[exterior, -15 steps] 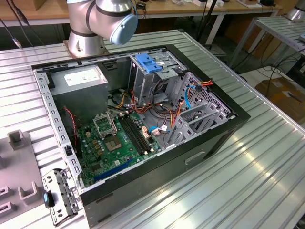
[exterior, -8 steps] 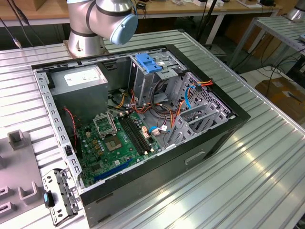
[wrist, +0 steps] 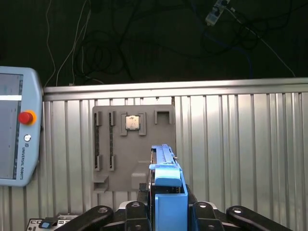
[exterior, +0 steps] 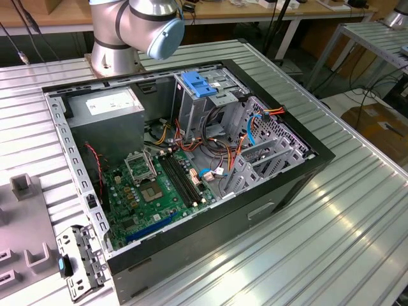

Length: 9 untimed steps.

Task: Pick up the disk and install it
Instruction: 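Pick up the disk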

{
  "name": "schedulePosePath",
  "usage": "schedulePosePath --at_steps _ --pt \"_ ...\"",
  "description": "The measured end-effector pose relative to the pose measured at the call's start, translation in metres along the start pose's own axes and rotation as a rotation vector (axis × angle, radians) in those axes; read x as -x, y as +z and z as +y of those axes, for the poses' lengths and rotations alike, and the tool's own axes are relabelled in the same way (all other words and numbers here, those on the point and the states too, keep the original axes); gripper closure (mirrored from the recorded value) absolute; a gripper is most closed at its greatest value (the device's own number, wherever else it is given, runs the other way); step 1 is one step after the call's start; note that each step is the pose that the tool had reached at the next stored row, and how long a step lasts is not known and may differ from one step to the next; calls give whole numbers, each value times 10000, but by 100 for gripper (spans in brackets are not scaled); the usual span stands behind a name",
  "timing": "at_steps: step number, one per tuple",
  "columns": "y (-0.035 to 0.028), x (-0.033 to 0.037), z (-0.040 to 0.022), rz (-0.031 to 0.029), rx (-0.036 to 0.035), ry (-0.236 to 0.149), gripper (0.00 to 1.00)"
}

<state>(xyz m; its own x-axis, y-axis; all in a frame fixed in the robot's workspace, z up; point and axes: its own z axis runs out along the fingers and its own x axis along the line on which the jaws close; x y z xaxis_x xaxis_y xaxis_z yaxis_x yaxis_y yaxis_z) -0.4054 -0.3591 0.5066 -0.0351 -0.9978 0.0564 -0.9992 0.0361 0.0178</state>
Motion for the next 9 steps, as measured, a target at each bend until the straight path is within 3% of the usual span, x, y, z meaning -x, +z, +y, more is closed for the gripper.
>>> schedulePosePath --at_steps 9 --pt "-2 4 -118 0 3 0 63"
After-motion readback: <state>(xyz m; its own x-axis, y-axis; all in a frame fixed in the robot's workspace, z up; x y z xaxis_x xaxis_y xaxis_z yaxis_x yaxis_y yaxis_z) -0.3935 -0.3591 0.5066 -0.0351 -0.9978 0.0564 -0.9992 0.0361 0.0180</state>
